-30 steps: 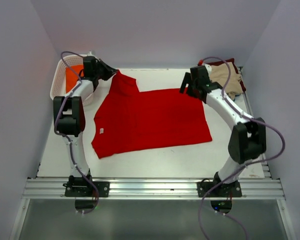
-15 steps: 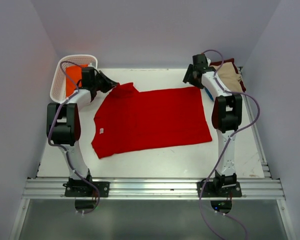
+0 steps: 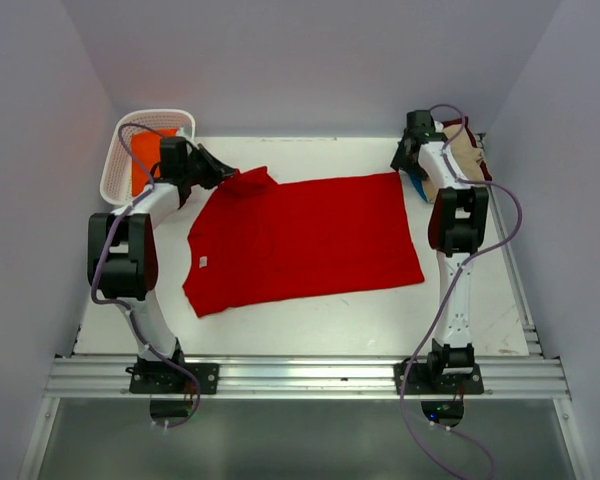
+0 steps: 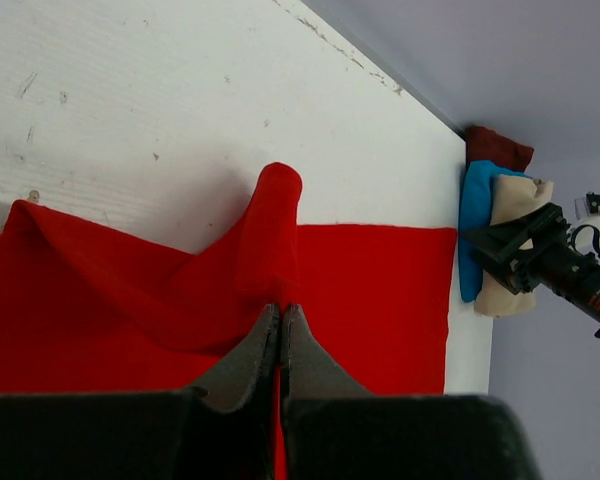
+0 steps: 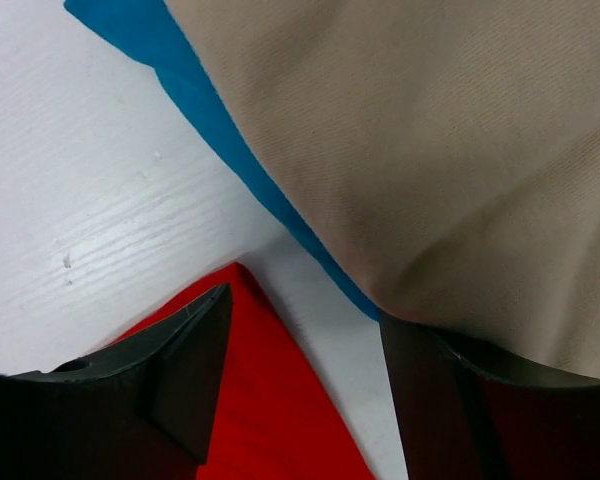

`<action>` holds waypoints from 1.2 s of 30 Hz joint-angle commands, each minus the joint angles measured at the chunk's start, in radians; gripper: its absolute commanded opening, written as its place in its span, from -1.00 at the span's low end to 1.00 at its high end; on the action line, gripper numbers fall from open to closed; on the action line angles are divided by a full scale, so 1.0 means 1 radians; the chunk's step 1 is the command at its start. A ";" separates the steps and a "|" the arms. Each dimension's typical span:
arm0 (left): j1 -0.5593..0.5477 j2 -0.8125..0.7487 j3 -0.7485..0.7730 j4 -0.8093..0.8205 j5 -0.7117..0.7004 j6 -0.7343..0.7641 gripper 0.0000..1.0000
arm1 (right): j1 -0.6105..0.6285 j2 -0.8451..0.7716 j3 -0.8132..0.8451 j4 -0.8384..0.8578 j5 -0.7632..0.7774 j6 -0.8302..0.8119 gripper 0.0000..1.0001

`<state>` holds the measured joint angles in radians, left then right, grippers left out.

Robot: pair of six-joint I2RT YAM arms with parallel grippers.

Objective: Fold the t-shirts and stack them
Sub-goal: Fold the tshirt

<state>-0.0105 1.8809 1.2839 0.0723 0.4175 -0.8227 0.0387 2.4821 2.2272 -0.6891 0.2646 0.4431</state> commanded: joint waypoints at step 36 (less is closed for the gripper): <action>0.046 -0.066 0.061 -0.126 0.018 0.129 -1.00 | -0.023 -0.211 -0.331 0.239 -0.231 0.014 -1.00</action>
<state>0.0250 1.8774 1.3037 -0.0185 0.4389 -0.7429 0.0132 2.3886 1.9568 -0.4599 0.0090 0.4698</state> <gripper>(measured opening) 0.012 0.008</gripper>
